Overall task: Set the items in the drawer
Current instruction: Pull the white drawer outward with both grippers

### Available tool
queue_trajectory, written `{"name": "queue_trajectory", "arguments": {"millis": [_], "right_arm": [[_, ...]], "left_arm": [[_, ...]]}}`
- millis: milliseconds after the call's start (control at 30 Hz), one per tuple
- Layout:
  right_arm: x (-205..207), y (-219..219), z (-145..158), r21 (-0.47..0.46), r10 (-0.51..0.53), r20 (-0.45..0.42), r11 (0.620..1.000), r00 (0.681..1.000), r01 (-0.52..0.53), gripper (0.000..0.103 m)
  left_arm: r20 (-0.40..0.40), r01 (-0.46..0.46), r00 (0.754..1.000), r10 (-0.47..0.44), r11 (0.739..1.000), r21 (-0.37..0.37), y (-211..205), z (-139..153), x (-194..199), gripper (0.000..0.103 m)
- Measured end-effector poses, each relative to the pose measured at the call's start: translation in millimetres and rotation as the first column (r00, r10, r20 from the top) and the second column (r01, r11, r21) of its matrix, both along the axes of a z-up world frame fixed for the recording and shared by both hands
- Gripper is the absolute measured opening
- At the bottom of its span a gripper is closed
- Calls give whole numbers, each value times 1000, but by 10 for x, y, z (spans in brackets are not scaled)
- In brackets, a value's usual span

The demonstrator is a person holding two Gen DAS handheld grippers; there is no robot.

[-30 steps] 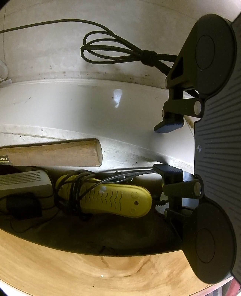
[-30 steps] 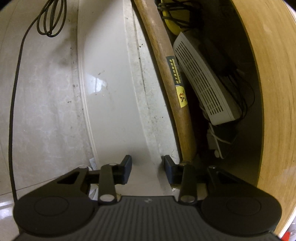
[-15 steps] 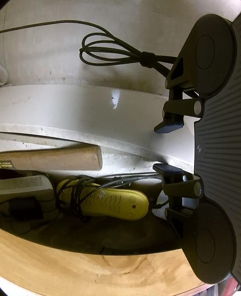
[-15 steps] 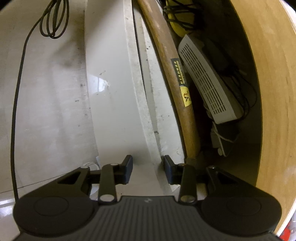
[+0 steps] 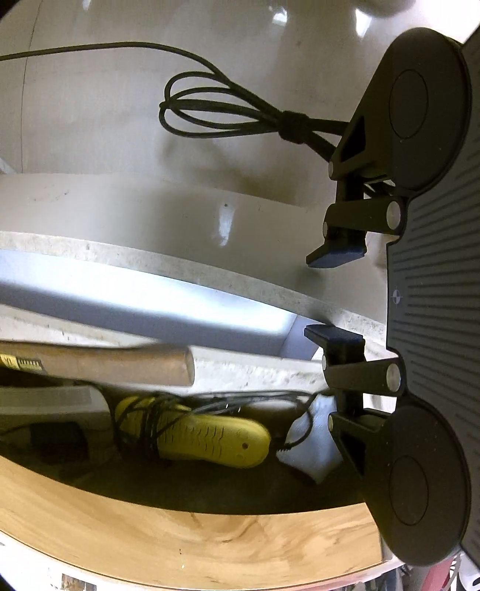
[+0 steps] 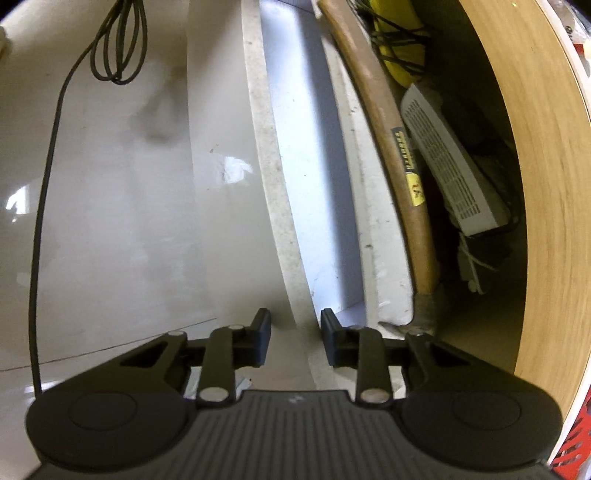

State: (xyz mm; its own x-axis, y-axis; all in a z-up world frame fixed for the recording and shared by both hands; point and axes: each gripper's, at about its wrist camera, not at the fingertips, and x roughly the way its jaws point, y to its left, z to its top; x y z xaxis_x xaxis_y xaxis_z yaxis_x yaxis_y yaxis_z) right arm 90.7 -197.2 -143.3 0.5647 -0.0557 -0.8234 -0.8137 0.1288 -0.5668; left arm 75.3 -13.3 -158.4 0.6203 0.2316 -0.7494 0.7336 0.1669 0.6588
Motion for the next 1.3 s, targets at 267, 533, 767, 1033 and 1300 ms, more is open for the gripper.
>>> {"name": "queue_trajectory", "arguments": {"millis": [267, 533, 767, 1033, 1300], "right_arm": [[-236, -26, 109, -4, 13, -97, 1000, 995, -14, 27], [-478, -63, 191, 7, 24, -181, 1000, 983, -23, 25], [-663, -90, 272, 13, 38, -274, 999, 961, -35, 25], [-695, -83, 323, 16, 32, -267, 999, 963, -28, 26], [-673, -76, 361, 16, 32, -269, 999, 963, -29, 25]], "left_arm": [[-96, -2, 995, 1, 1000, -12, -25, 30, -147, 33], [-190, -14, 982, 6, 999, -37, -83, 21, -251, 33], [-276, -7, 961, -6, 999, -45, -112, 3, -418, 33], [-272, -12, 962, 0, 999, -44, -103, -2, -433, 33], [-276, -28, 961, 13, 998, -51, -76, 52, -523, 33]]}}
